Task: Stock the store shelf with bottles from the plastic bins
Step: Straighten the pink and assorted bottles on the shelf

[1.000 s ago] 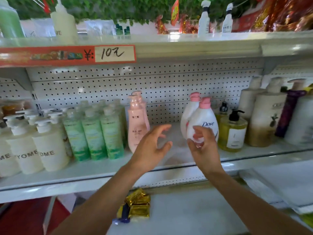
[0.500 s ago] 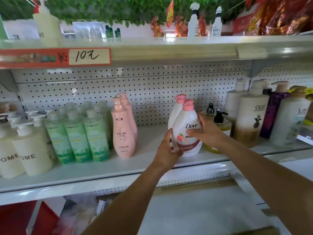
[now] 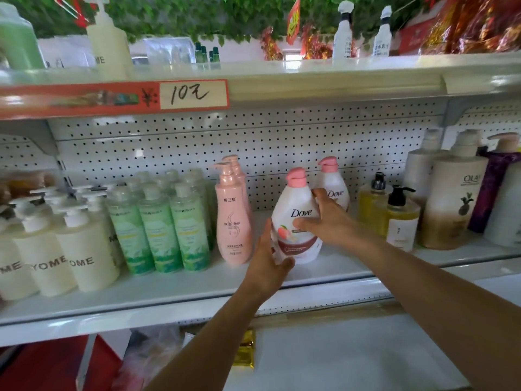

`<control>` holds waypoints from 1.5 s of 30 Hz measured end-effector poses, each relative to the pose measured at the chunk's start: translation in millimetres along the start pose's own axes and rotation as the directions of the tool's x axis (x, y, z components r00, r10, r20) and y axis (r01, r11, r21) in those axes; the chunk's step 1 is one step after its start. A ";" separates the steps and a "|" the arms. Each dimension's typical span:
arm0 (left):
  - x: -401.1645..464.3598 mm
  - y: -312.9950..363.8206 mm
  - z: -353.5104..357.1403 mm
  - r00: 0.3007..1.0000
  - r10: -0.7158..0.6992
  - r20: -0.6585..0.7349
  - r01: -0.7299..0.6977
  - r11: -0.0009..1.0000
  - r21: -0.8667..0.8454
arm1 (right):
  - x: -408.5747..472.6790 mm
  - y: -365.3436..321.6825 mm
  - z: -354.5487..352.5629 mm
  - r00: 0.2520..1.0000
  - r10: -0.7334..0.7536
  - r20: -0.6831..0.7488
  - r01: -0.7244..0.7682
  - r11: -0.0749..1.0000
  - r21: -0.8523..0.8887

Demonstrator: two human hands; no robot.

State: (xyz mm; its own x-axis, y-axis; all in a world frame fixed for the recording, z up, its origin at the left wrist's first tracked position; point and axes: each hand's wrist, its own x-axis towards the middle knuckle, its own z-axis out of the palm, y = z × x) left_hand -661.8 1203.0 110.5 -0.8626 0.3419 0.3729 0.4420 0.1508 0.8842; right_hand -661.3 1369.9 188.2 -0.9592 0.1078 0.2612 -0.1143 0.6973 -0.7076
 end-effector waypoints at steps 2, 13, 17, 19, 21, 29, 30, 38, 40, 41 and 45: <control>-4.5 -6.8 -6.0 1.000 -0.016 0.020 0.016 1.000 0.007 | -0.2 -1.6 4.0 1.000 -0.012 0.016 0.012 1.000 0.014; -12.6 -11.4 5.3 0.997 -0.032 -0.065 0.032 0.999 0.011 | -3.3 -13.6 -22.8 0.980 -0.159 -0.118 0.161 0.987 0.009; -2.4 -2.8 18.0 0.976 -0.030 -0.217 0.025 0.999 -0.022 | 14.4 -32.2 -30.6 0.978 -0.207 0.024 0.206 0.978 0.022; 3.2 -1.4 27.6 0.946 -0.010 -0.323 0.022 0.999 0.034 | 19.3 -29.8 -28.7 0.979 -0.199 0.034 0.200 0.980 -0.019; 7.3 -1.9 35.1 0.911 0.019 -0.413 0.041 0.990 0.135 | 24.2 -26.4 -28.9 0.975 -0.212 0.062 0.219 0.967 -0.130; 26.7 -5.3 48.2 0.858 0.026 -0.512 0.125 0.958 0.259 | 46.9 -18.8 -31.3 0.955 -0.274 0.117 0.291 0.941 -0.171; 30.1 -6.6 48.8 0.855 0.024 -0.518 0.141 0.951 0.277 | 51.4 -17.6 -30.2 0.955 -0.274 0.119 0.291 0.941 -0.175; 58.0 -17.6 44.8 0.835 0.023 -0.549 0.222 0.900 0.375 | 89.6 -10.4 -13.5 0.960 -0.266 0.091 0.277 0.947 -0.164; 60.0 -18.7 43.1 0.840 0.007 -0.543 0.239 0.893 0.381 | 94.0 -11.3 -10.7 0.958 -0.271 0.093 0.283 0.945 -0.164; 62.1 -19.8 42.3 0.843 -0.002 -0.537 0.246 0.890 0.383 | 96.9 -11.4 -9.5 0.958 -0.271 0.093 0.283 0.945 -0.162; 66.3 -19.5 40.3 0.850 -0.012 -0.526 0.255 0.884 0.392 | 100.8 -10.7 -8.3 0.959 -0.269 0.089 0.280 0.949 -0.147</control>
State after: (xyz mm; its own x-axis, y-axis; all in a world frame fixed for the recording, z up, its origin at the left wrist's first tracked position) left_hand -717.8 1260.1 106.7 -0.8682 -0.1991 0.4546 0.2673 0.5842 0.7663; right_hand -754.6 1379.2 227.5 -0.9122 -0.1470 0.3825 -0.3387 0.7959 -0.5019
